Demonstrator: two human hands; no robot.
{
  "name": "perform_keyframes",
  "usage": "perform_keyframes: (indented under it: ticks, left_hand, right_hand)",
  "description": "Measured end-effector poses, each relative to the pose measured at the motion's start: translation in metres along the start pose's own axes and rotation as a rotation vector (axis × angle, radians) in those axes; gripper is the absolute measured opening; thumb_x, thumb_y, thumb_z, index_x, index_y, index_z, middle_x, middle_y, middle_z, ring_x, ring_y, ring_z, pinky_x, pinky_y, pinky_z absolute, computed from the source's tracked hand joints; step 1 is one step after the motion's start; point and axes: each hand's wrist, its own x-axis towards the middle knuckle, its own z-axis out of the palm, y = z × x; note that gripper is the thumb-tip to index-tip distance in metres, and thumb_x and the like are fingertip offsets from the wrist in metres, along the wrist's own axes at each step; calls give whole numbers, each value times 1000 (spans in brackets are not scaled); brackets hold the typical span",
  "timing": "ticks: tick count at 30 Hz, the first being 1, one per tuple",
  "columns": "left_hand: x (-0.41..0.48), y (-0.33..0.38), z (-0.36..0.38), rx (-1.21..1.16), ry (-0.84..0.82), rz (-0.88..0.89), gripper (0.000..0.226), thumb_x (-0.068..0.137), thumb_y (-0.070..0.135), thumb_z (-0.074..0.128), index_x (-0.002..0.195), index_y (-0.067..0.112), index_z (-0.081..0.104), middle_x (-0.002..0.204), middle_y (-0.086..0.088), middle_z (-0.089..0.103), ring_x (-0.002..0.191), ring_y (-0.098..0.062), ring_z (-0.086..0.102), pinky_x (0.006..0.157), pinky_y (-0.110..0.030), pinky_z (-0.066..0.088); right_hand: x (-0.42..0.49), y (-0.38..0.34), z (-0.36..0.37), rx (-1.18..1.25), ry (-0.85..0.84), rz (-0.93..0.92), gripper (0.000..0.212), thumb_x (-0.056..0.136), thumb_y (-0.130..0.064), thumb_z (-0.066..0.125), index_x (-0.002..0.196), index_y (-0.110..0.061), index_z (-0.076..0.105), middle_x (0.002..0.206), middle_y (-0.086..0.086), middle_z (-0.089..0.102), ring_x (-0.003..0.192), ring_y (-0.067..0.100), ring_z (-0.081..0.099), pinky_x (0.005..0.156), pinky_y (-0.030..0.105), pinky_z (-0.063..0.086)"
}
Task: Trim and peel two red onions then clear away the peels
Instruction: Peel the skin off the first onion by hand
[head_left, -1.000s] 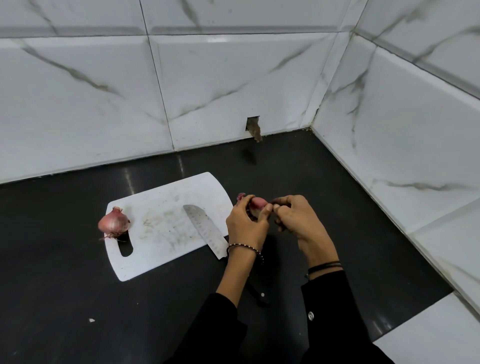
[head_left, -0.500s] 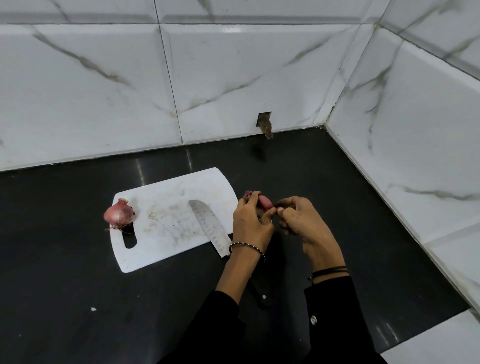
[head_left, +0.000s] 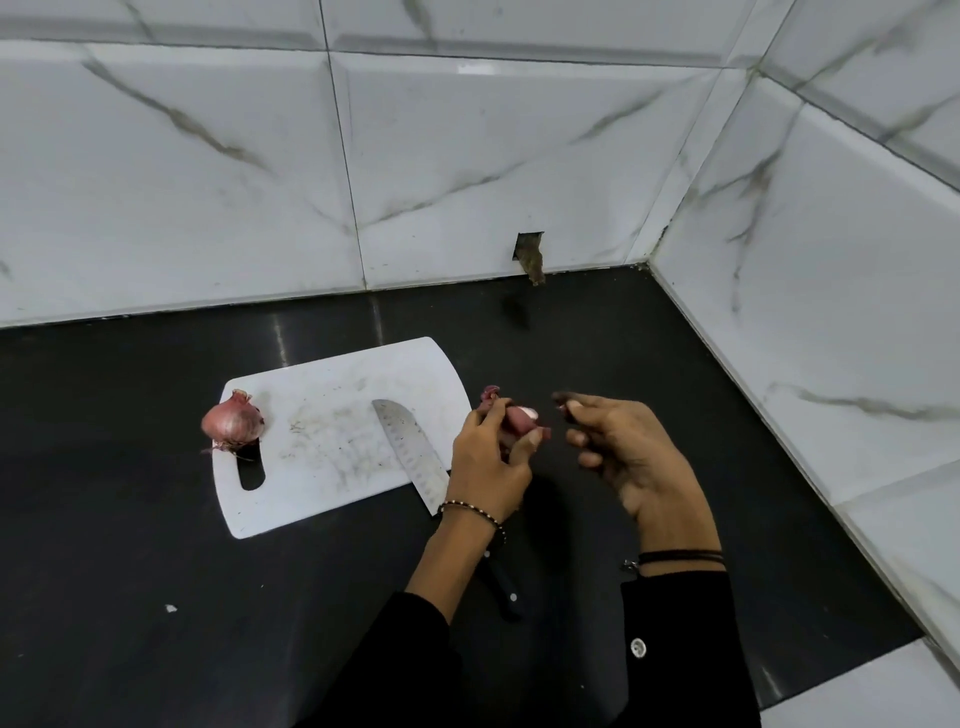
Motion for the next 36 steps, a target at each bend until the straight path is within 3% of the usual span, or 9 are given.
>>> perform_keyframes:
  ticks: [4,7,10,13,18,24,30,33,36]
  left_hand:
    - [0,2,-6,-349,-46,-181,28,89,39,71,112,28,60,108,6,68,99,-12,67,87,-32,58]
    - [2,2,-11,-658,-75,-422,30,88,44,70,105,19,67,105,-9,71,86,-25,73,84,-46,60]
    - [5,1,-16,-793,-110,-511,42,90,48,66,106,9,70,99,-23,73,77,-33,67,80,-44,56]
    - [8,-1,-19,-833,-104,-542,49,89,51,62,102,5,69,102,-26,72,84,-36,66,84,-48,56]
    - [7,0,-26,-803,-154,-474,48,87,58,61,93,15,79,96,-24,74,90,-42,68,89,-55,53]
    - [6,0,-32,-831,-185,-450,57,81,58,67,106,7,73,101,-23,73,105,-48,65,93,-61,52]
    - [3,-16,-36,-861,-296,-364,45,78,41,81,113,14,74,114,-17,71,113,-47,62,98,-62,49]
    - [3,-16,-36,-877,-257,-402,46,78,34,81,113,7,71,110,-18,73,107,-46,65,98,-61,49]
    - [4,-16,-36,-914,-234,-420,48,84,32,75,116,-3,66,110,-23,71,102,-47,65,99,-61,48]
  right_hand:
    - [0,9,0,-214,97,-91,13,99,-14,60,102,-12,73,90,3,71,67,9,56,55,20,46]
    - [1,14,0,-248,140,-143,11,98,-19,63,104,-16,72,96,3,72,72,10,58,60,21,48]
    - [2,16,-1,-317,132,-213,11,97,-29,65,98,-24,73,98,1,73,80,14,63,62,24,47]
    - [1,17,0,-414,49,-310,9,92,-38,70,97,-31,73,100,-10,72,96,10,67,71,24,46]
    - [-2,14,7,-441,-149,-464,36,78,-36,83,112,-32,73,110,-13,72,98,2,68,76,16,53]
    - [3,17,10,-482,-98,-548,15,87,-29,78,101,-25,80,102,-11,73,99,8,69,90,30,55]
    - [2,15,10,-430,-64,-437,11,89,-19,74,98,-21,79,94,-6,77,91,8,71,78,26,55]
    - [3,16,11,-425,-42,-363,11,92,-19,72,100,-20,78,93,-3,78,92,11,73,84,28,57]
    - [4,17,14,-291,6,-282,11,96,-14,66,103,-11,74,90,3,77,81,11,74,72,21,57]
